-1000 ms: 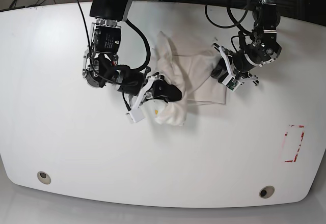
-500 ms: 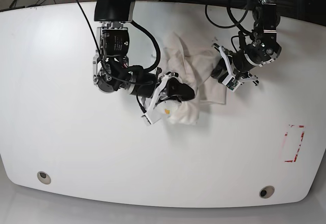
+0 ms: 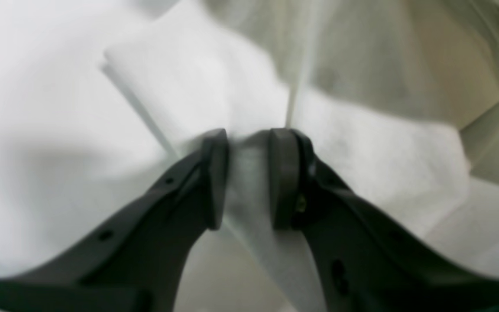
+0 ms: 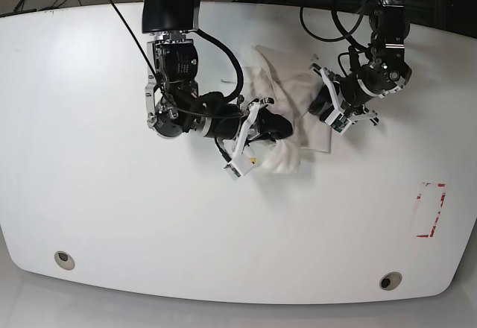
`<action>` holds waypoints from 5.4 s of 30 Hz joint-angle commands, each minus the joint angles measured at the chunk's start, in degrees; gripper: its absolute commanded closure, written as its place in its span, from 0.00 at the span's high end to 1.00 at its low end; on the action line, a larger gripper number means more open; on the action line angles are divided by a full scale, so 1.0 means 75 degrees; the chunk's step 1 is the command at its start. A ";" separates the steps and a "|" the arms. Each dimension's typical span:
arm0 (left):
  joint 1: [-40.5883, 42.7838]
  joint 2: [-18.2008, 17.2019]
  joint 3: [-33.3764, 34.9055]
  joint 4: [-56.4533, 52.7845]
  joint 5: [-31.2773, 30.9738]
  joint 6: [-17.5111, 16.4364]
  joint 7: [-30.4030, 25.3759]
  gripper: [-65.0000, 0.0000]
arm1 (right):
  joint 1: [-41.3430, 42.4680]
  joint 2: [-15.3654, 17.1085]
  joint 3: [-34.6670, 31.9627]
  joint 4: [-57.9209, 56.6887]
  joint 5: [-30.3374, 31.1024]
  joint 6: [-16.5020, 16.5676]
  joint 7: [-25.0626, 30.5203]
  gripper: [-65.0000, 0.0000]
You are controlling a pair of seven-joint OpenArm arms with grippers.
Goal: Layout the t-shirt on the table in an organized manner, then fold the t-shirt properly
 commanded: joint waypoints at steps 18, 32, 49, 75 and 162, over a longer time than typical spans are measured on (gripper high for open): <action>-0.0034 -0.0028 -0.0007 0.0075 0.0199 0.0016 0.0357 0.23 | 0.1112 -0.0266 -0.0911 -0.0339 0.0219 -0.1110 0.0368 0.65; -0.0034 -0.0767 -0.0429 0.1693 0.0199 0.0016 0.0697 0.23 | 0.1921 0.0623 -0.0981 -0.0198 0.0161 -0.1110 0.0415 0.65; -0.0773 -0.0650 -0.2375 0.2232 0.0188 0.0016 0.0755 0.23 | 0.1147 0.2464 -0.2036 0.0611 -0.0554 -0.1063 0.1376 0.48; -0.0890 -0.0439 -0.3652 0.2302 0.0188 0.0016 0.0744 0.23 | 0.0526 0.1796 -0.3032 0.0599 -0.3731 -0.1051 0.2103 0.03; 0.1384 0.0370 -0.0687 0.3193 -0.0961 0.0016 0.0755 0.23 | 0.1956 0.2018 -0.4873 -0.1218 -0.1820 -0.2223 0.3334 0.03</action>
